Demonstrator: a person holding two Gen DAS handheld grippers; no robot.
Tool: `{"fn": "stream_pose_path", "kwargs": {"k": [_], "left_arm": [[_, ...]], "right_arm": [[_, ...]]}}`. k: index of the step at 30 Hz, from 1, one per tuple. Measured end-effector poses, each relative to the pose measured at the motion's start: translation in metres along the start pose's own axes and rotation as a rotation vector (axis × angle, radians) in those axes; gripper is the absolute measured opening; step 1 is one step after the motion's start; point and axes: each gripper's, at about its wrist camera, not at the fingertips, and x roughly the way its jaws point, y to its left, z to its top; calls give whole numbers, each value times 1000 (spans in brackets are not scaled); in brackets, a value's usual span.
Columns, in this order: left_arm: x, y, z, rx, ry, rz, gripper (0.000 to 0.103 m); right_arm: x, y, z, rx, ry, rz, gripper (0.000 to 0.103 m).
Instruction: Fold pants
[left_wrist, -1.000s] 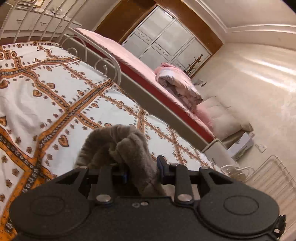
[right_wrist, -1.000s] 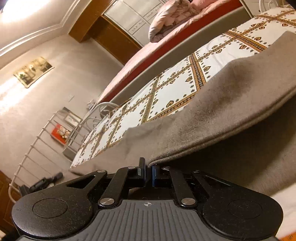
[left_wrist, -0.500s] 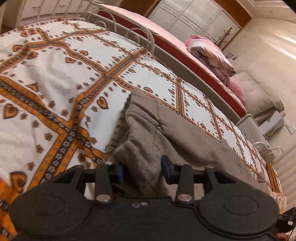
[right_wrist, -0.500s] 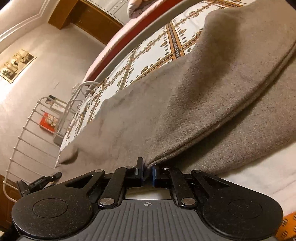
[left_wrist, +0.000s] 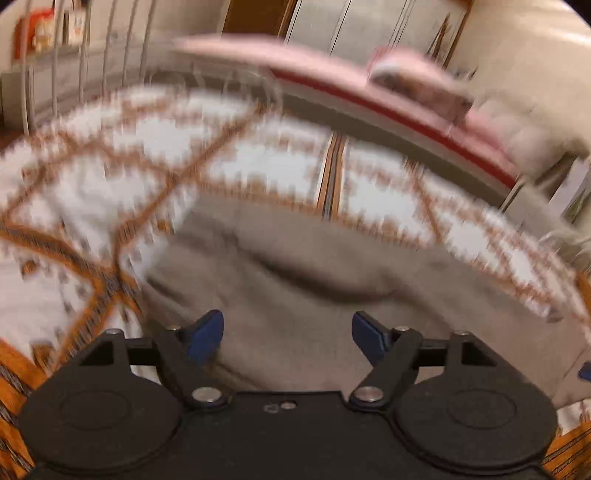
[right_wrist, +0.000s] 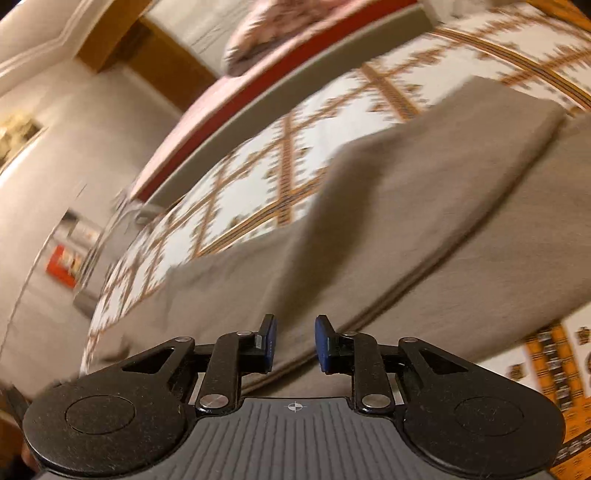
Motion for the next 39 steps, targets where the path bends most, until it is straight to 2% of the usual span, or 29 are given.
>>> {"fn": "stream_pose_path", "kwargs": {"k": [2,4,7,11,12,14,16,21,23,26,27,28,29,30,31,34,39], "left_arm": [[18,-4,-2,36,67,26,68],[26,-4,-5,63,90,33,69],[29,-6,-6,83,87,15,79],[28,3,-7,42,71,-29,80],[27,8,-7,16,65,-49,80],[25,12,-7,-16,57,-74,80],[24,13,-7,-20,55,-86,80],[20,12,-8,-4,53,-96,80],[20,15,-8,-13,52,-108,80],[20,17,-7,-25,51,-117,80],[20,17,-7,-28,51,-115,80],[20,16,-7,-31,51,-112,80],[20,15,-7,-30,51,-108,80],[20,14,-7,-26,51,-105,80],[21,15,-7,-23,52,-105,80],[20,18,-7,-35,48,-120,80],[21,19,-7,-43,47,-122,80]], "right_arm": [[-1,-20,6,69,-8,-16,38],[3,-42,13,151,-25,-25,39],[12,-66,25,254,-20,-28,38],[18,-84,41,304,-54,8,38],[21,-88,44,321,-58,20,31],[21,-90,48,301,-63,-19,6],[15,-83,48,259,-76,-34,6],[-38,-54,37,134,-166,19,6],[-47,-55,26,127,-137,-7,6],[-24,-80,15,212,4,-112,6],[-18,-88,16,247,22,-99,6],[-18,-92,20,261,16,-76,8],[-24,-94,23,264,-16,-70,18],[-31,-95,25,263,-58,-79,36],[-41,-97,29,266,-111,-88,43],[-63,-114,43,307,-241,-110,46],[-57,-152,65,397,-279,-153,46]]}}
